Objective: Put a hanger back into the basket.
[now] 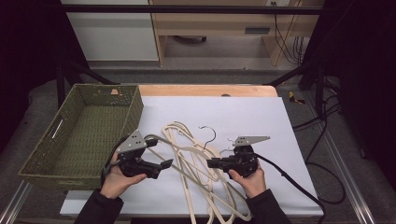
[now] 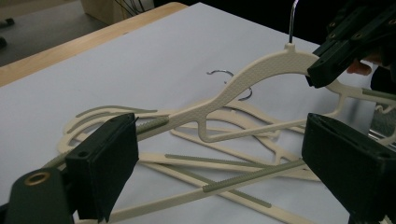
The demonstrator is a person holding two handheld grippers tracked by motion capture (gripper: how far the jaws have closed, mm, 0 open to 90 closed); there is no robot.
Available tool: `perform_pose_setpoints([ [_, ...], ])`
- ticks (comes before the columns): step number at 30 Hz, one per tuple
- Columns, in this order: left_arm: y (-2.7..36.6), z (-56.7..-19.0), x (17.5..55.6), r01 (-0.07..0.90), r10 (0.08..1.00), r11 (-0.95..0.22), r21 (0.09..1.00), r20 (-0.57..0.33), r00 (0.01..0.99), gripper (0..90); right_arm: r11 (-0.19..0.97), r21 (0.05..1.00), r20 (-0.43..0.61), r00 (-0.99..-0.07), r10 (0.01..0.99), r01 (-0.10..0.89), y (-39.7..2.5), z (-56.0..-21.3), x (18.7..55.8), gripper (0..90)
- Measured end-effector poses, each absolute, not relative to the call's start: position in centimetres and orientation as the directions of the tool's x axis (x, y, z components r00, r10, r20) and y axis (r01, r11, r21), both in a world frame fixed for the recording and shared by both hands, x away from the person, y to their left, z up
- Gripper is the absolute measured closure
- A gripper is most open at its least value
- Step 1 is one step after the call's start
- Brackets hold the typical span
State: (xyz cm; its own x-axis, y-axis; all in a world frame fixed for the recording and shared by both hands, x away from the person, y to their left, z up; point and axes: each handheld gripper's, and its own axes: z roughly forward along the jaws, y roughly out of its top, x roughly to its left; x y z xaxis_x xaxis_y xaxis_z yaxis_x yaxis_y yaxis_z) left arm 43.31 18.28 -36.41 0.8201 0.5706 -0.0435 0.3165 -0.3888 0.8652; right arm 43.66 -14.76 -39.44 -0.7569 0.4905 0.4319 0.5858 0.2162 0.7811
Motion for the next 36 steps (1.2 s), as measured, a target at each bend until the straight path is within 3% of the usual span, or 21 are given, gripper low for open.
perform_pose_setpoints([
  [3, 17.1, -36.4, 43.7, 0.305, 0.537, -0.428, 0.851, -0.032, 0.843, 11.1, 0.24, 0.791, 0.413, -0.78, 0.47, 0.563, -15.1, -39.1, 43.5, 87.2],
  [11, 14.7, -36.9, 44.4, 0.29, 0.457, -0.516, 0.806, -0.027, 0.889, 22.2, 0.305, 0.798, 0.381, -0.827, 0.413, 0.519, -15.0, -39.1, 42.8, 87.2],
  [12, 14.2, -37.1, 44.5, 0.289, 0.437, -0.535, 0.794, -0.033, 0.899, 28.5, 0.32, 0.8, 0.373, -0.838, 0.398, 0.508, -15.0, -39.2, 42.6, 87.2],
  [17, 13.6, -37.5, 44.6, 0.272, 0.387, -0.587, 0.762, -0.031, 0.922, 38.9, 0.348, 0.804, 0.36, -0.861, 0.361, 0.482, -15.0, -39.2, 42.4, 87.2],
  [18, 13.3, -37.6, 44.6, 0.274, 0.367, -0.593, 0.757, -0.049, 0.929, 46.2, 0.356, 0.806, 0.356, -0.868, 0.346, 0.472, -15.0, -39.2, 42.3, 87.2],
  [25, 12.8, -38.0, 44.6, 0.255, 0.302, -0.633, 0.731, -0.071, 0.951, 66.3, 0.376, 0.813, 0.339, -0.886, 0.316, 0.445, -14.9, -39.3, 42.1, 87.2],
  [36, 12.9, -38.0, 43.8, 0.259, 0.274, -0.65, 0.714, -0.097, 0.957, 75.3, 0.399, 0.819, 0.295, -0.899, 0.322, 0.412, -14.9, -39.3, 42.0, 83.6],
])
